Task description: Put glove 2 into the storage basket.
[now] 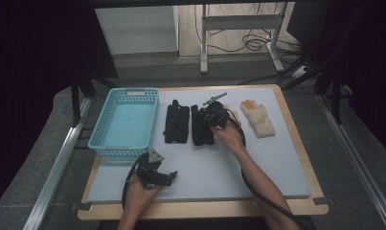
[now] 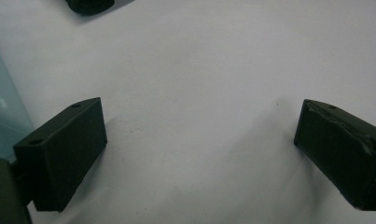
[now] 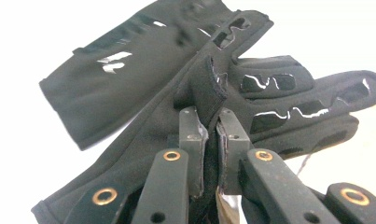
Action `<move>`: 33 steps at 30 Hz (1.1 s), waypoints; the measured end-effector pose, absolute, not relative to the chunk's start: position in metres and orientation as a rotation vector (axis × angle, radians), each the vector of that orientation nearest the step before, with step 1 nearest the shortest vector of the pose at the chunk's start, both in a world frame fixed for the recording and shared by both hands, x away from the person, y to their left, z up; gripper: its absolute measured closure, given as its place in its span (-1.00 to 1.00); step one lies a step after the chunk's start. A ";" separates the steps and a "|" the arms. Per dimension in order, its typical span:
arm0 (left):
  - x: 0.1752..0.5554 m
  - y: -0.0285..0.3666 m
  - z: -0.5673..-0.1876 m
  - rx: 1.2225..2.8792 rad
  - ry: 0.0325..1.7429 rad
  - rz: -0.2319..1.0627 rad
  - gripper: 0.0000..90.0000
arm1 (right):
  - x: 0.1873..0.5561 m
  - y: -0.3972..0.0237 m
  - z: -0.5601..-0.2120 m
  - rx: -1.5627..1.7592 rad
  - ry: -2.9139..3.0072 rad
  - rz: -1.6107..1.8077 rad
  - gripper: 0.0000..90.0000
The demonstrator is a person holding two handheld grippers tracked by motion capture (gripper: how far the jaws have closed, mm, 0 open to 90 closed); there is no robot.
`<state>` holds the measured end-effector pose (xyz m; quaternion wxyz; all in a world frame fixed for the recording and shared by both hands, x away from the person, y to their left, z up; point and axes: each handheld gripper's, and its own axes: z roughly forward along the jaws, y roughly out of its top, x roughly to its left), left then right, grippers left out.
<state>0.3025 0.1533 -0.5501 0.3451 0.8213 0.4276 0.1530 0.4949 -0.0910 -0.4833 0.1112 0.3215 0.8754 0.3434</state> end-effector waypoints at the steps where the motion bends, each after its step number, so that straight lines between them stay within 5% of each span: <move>1: 0.303 0.153 -0.550 2.133 1.109 0.398 -0.94 | 0.489 -0.092 -0.478 0.933 2.570 1.024 0.82; 7: 0.302 0.153 -0.550 2.134 1.110 0.398 -0.93 | 0.434 -0.100 -0.455 0.893 2.607 1.127 0.80; 18: 0.302 0.153 -0.550 2.127 1.115 0.398 -0.93 | 0.366 -0.118 -0.475 0.912 2.626 1.172 0.78; 19: 0.302 0.153 -0.550 2.130 1.113 0.398 -0.93 | 0.362 -0.118 -0.481 0.909 2.635 1.171 0.74; 20: 0.302 0.153 -0.550 2.131 1.113 0.396 -0.93 | 0.356 -0.118 -0.492 0.916 2.644 1.155 0.42; 23: 0.302 0.153 -0.550 2.132 1.112 0.398 -0.93 | 0.357 -0.122 -0.497 0.916 2.617 1.162 0.26; 33: 0.302 0.154 -0.550 2.137 1.109 0.400 -0.93 | 0.381 -0.134 -0.475 0.913 2.543 1.191 0.19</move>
